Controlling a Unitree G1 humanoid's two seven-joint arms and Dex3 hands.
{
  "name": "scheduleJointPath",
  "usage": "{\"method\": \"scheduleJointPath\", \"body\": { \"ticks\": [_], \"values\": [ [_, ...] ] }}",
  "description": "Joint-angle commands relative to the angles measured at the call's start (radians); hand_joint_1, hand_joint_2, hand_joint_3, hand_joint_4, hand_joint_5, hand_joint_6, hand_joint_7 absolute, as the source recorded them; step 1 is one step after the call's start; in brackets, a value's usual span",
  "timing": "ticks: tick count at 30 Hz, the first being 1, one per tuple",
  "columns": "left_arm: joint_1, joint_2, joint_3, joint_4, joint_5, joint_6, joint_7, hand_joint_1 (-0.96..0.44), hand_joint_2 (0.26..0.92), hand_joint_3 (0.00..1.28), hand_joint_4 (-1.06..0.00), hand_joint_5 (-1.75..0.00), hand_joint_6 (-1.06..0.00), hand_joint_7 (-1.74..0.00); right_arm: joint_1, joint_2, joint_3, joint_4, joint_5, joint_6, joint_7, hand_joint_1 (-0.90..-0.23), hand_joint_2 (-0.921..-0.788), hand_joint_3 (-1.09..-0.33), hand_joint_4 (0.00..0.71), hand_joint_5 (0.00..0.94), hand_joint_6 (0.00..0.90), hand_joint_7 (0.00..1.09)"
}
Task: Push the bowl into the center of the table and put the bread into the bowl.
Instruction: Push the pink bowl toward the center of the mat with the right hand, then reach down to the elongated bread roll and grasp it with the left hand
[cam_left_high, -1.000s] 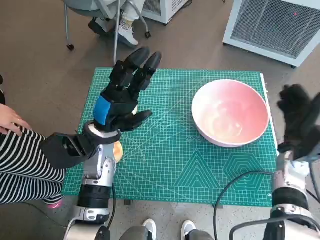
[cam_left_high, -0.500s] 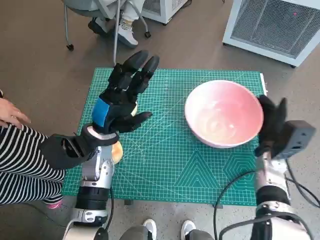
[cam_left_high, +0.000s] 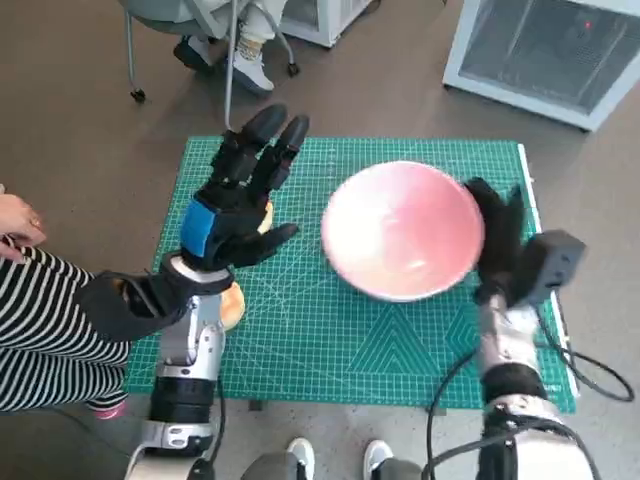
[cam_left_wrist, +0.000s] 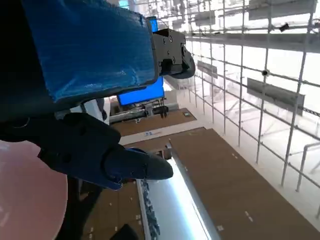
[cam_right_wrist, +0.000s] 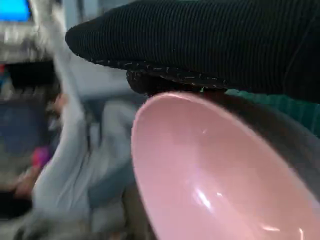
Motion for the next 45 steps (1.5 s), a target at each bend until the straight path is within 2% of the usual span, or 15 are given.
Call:
{"method": "scheduleJointPath", "body": {
  "ticks": [1, 3, 5, 12, 15, 19, 25, 28, 33, 35, 38, 42, 45],
  "values": [
    [0.014, 0.008, 0.002, -0.03, -0.005, 0.006, 0.001, -0.33, 0.921, 0.18, -0.14, 0.0, 0.0, -0.49, 0.001, 0.026, -0.025, 0.0, 0.043, 0.017, 0.053, -0.587, -0.921, -0.89, 0.084, 0.0, 0.084, 0.2],
    [0.017, 0.008, 0.004, -0.028, -0.005, 0.003, 0.002, -0.33, 0.921, 0.18, -0.13, 0.0, 0.0, -0.49, -0.013, 0.058, -0.041, -0.007, 0.073, 0.028, 0.087, -0.591, -0.921, -0.884, 0.079, 0.0, 0.08, 0.2],
    [0.02, 0.006, 0.005, -0.027, -0.005, 0.0, 0.001, -0.34, 0.921, 0.18, -0.13, 0.0, 0.0, -0.49, -0.022, 0.078, -0.046, -0.012, 0.089, 0.033, 0.107, -0.597, -0.921, -0.876, 0.075, 0.0, 0.074, 0.19],
    [0.023, 0.003, 0.006, -0.02, -0.008, -0.006, -0.004, -0.36, 0.921, 0.18, -0.14, 0.0, 0.0, -0.49, -0.035, 0.087, -0.023, -0.019, 0.067, 0.018, 0.102, -0.598, -0.921, -0.889, 0.067, 0.0, 0.064, 0.16],
    [0.024, 0.0, 0.005, -0.02, -0.008, -0.006, -0.005, -0.36, 0.921, 0.18, -0.14, 0.0, 0.0, -0.49, -0.038, 0.084, -0.019, -0.022, 0.064, 0.01, 0.097, -0.59, -0.921, -0.903, 0.065, 0.0, 0.065, 0.15],
    [0.027, -0.003, 0.005, -0.024, -0.01, -0.004, -0.005, -0.36, 0.921, 0.18, -0.14, 0.0, 0.0, -0.5, -0.038, 0.056, -0.006, -0.03, 0.046, -0.014, 0.083, -0.583, -0.921, -0.913, 0.066, 0.001, 0.068, 0.15],
    [0.032, -0.002, 0.007, -0.025, -0.015, -0.003, -0.008, -0.36, 0.921, 0.18, -0.14, 0.0, 0.0, -0.5, -0.023, 0.016, 0.02, -0.095, 0.007, -0.08, 0.04, -0.571, -0.921, -0.915, 0.072, 0.004, 0.084, 0.15],
    [0.031, 0.0, 0.012, -0.016, -0.019, -0.005, -0.011, -0.36, 0.921, 0.17, -0.14, 0.0, 0.0, -0.5, -0.006, 0.0, 0.03, -0.15, -0.01, -0.13, 0.018, -0.582, -0.921, -0.895, 0.08, 0.006, 0.101, 0.15],
    [0.028, -0.001, 0.017, -0.009, -0.021, -0.004, -0.011, -0.36, 0.921, 0.18, -0.14, 0.0, 0.0, -0.49, 0.032, -0.005, 0.044, -0.253, -0.02, -0.203, 0.012, -0.618, -0.921, -0.84, 0.089, 0.008, 0.122, 0.16],
    [0.026, -0.002, 0.017, -0.007, -0.019, -0.006, -0.009, -0.36, 0.921, 0.18, -0.14, 0.0, 0.0, -0.49, 0.055, 0.0, 0.051, -0.315, -0.011, -0.227, 0.023, -0.636, -0.921, -0.818, 0.093, 0.009, 0.129, 0.17],
    [0.02, 0.001, 0.02, -0.005, -0.016, -0.007, -0.005, -0.37, 0.921, 0.18, -0.14, 0.0, 0.0, -0.49, 0.097, 0.017, 0.069, -0.438, 0.017, -0.245, 0.056, -0.664, -0.921, -0.786, 0.101, 0.011, 0.14, 0.18],
    [0.012, 0.007, 0.024, -0.006, -0.017, -0.004, -0.002, -0.38, 0.921, 0.18, -0.14, 0.0, 0.0, -0.49, 0.147, 0.034, 0.095, -0.575, 0.044, -0.235, 0.085, -0.683, -0.921, -0.744, 0.107, 0.01, 0.152, 0.19],
    [0.0, 0.023, 0.039, -0.004, -0.032, 0.005, -0.01, -0.39, 0.921, 0.17, -0.14, 0.0, -0.01, -0.49, 0.2, 0.044, 0.133, -0.719, 0.066, -0.22, 0.11, -0.688, -0.921, -0.722, 0.116, 0.013, 0.164, 0.2]
  ]
}}
